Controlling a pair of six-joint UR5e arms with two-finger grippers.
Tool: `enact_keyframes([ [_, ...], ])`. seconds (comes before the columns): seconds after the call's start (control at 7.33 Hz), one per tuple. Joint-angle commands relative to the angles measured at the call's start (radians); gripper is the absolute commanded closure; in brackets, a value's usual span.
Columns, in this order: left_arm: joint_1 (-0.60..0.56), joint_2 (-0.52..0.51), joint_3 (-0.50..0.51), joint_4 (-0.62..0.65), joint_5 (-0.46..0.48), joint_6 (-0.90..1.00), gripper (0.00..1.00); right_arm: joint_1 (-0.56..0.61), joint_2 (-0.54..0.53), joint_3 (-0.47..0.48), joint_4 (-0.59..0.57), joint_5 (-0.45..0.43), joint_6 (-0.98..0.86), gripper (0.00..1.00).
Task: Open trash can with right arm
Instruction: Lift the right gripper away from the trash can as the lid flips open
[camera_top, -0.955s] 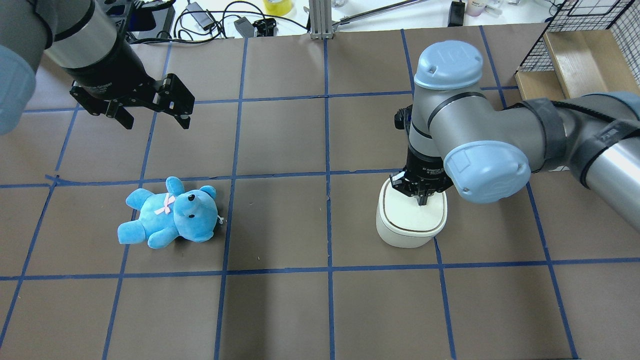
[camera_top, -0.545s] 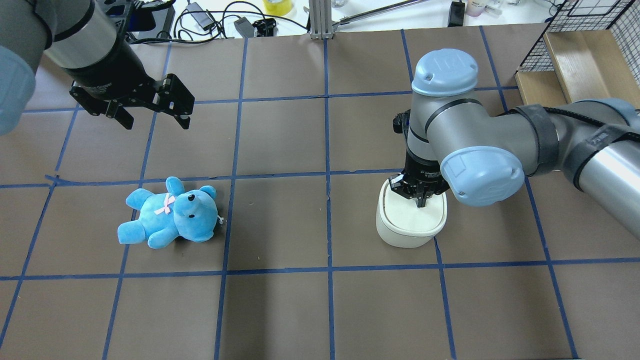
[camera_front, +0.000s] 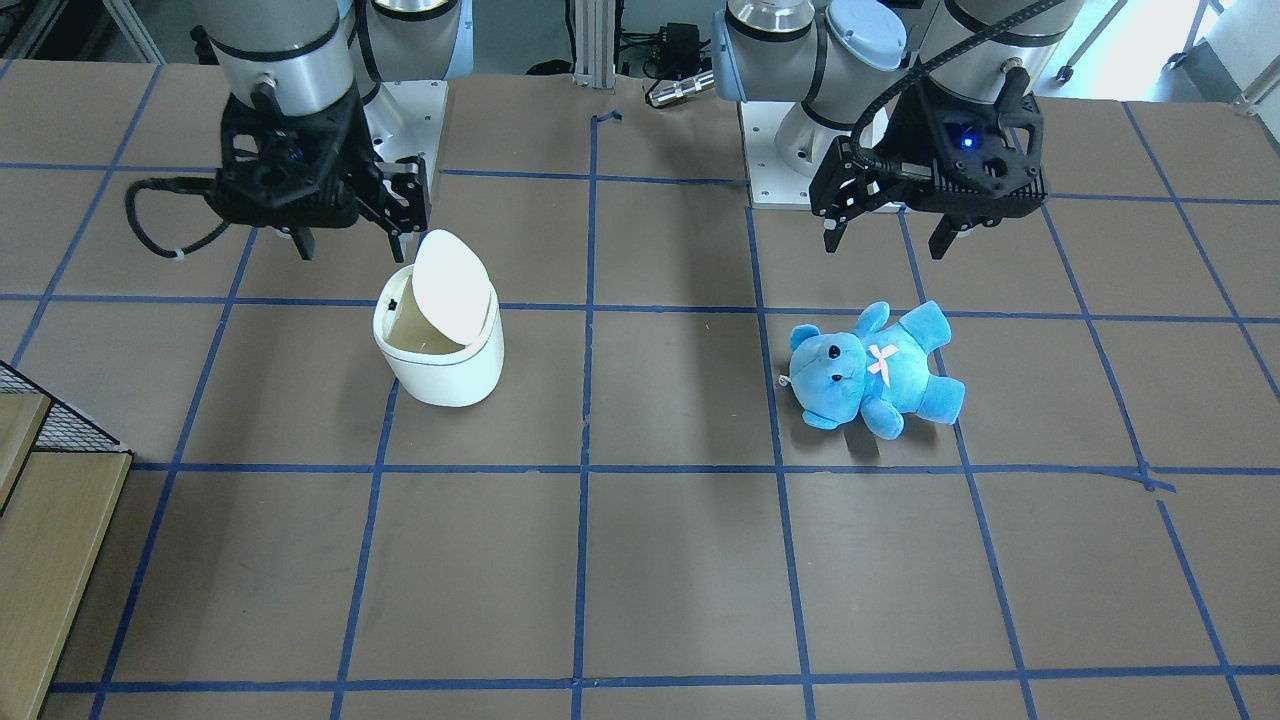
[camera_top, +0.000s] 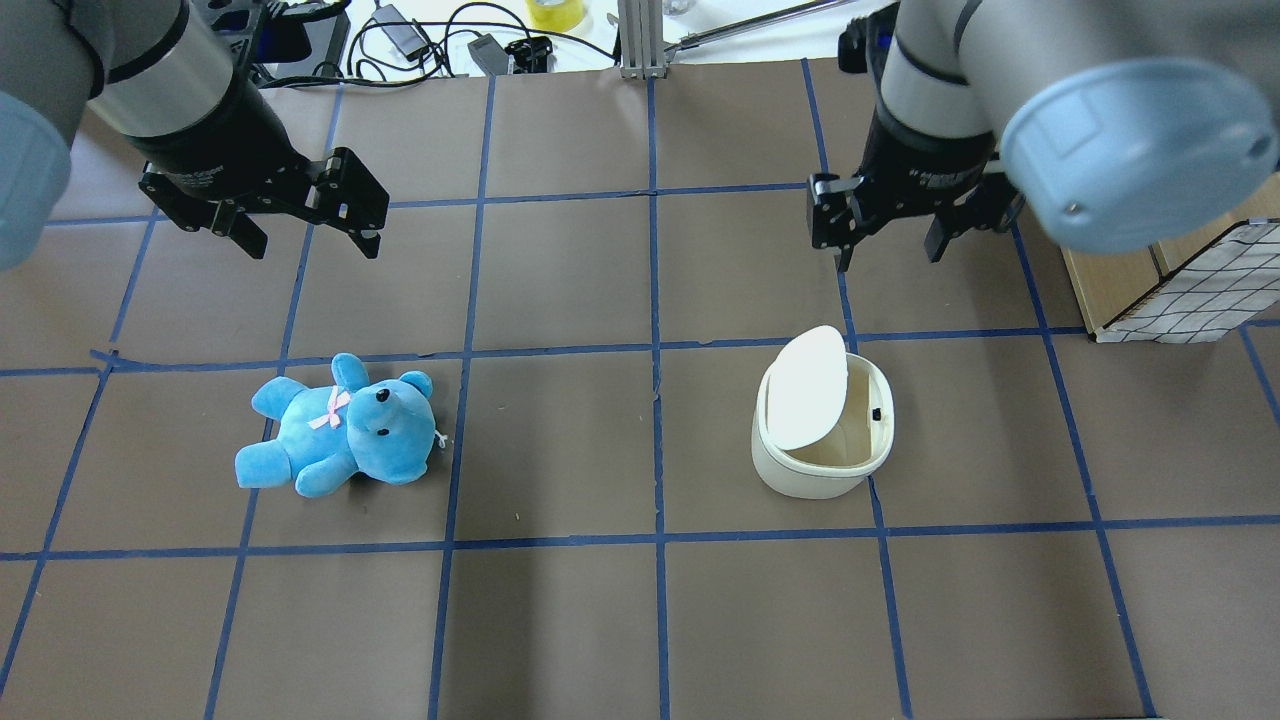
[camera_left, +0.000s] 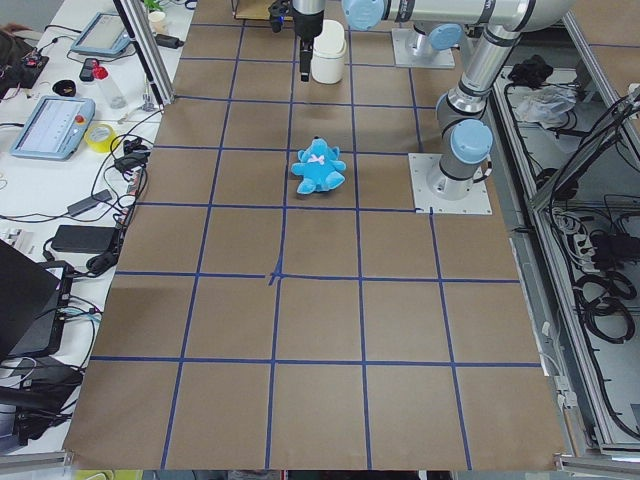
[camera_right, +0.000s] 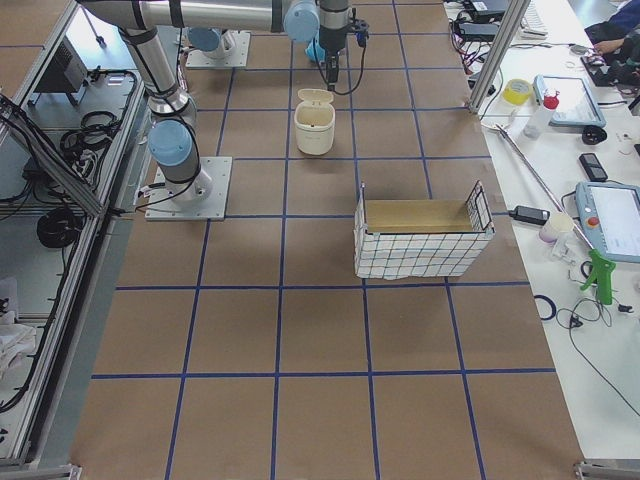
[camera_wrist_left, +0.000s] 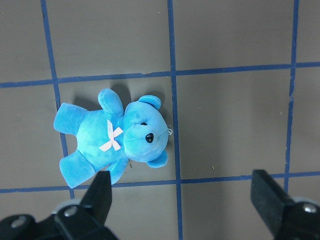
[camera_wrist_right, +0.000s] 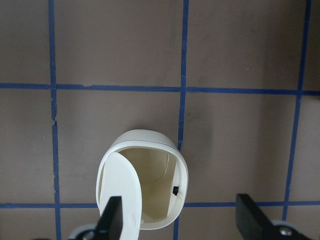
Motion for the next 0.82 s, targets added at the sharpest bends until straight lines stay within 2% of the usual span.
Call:
enact_keyframes([
  [0.0,0.0,0.0,0.0,0.0,0.0,0.0,0.0,-0.029,0.009,-0.071,0.051,0.012,-0.065,0.0],
  [0.68,0.0,0.0,0.0,0.0,0.0,0.0,0.0,-0.028,0.009,-0.063,0.044,0.013,-0.072,0.0],
])
